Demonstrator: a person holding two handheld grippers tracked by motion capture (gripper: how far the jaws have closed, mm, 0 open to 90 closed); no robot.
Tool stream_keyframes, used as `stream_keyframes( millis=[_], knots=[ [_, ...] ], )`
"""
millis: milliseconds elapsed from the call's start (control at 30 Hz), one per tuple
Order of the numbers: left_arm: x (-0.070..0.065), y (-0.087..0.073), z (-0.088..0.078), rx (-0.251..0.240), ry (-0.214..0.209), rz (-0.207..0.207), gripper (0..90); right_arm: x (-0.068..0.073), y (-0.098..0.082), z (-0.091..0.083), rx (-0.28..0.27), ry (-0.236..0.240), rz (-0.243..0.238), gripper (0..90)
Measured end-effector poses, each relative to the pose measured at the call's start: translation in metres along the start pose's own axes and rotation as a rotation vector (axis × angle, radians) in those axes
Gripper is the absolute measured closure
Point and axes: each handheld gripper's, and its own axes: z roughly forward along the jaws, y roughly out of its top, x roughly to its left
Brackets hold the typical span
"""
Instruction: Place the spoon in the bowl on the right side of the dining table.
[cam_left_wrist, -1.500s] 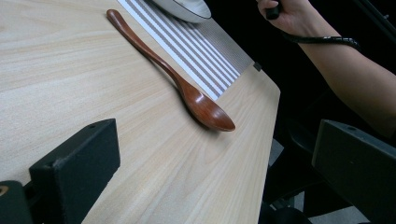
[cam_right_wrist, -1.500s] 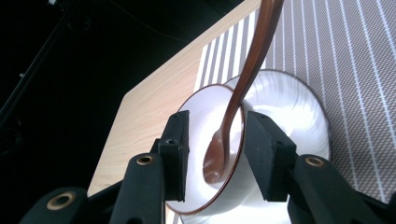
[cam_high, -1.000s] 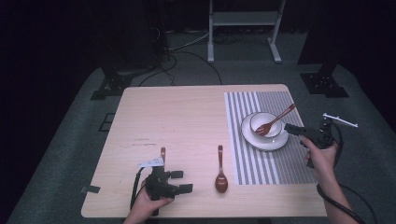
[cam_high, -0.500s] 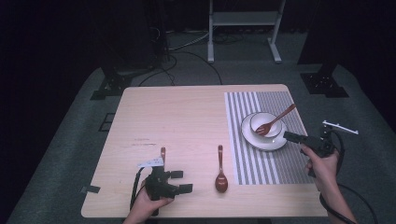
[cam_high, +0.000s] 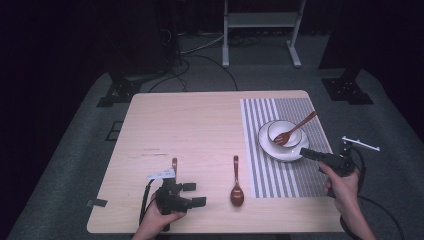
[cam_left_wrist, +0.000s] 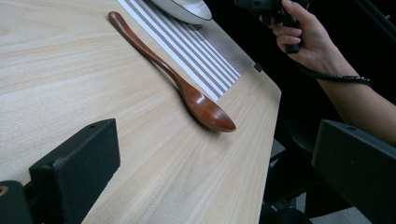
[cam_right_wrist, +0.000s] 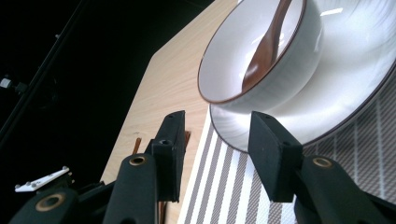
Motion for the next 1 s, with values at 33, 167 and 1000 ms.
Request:
stream_keyframes(
  millis=[33, 167, 1000],
  knots=[
    [0.0, 0.0, 0.0, 0.001, 0.0, 0.003, 0.0, 0.0, -0.002, 0.001, 0.003, 0.002, 0.0, 55.4],
    [0.0, 0.0, 0.0, 0.002, 0.0, 0.003, 0.0, 0.0, -0.01, 0.003, 0.014, 0.006, -0.001, 55.2],
    [0.0, 0.0, 0.0, 0.004, 0.001, 0.007, 0.0, 0.01, -0.046, 0.017, 0.066, 0.037, -0.036, 53.7]
  ],
)
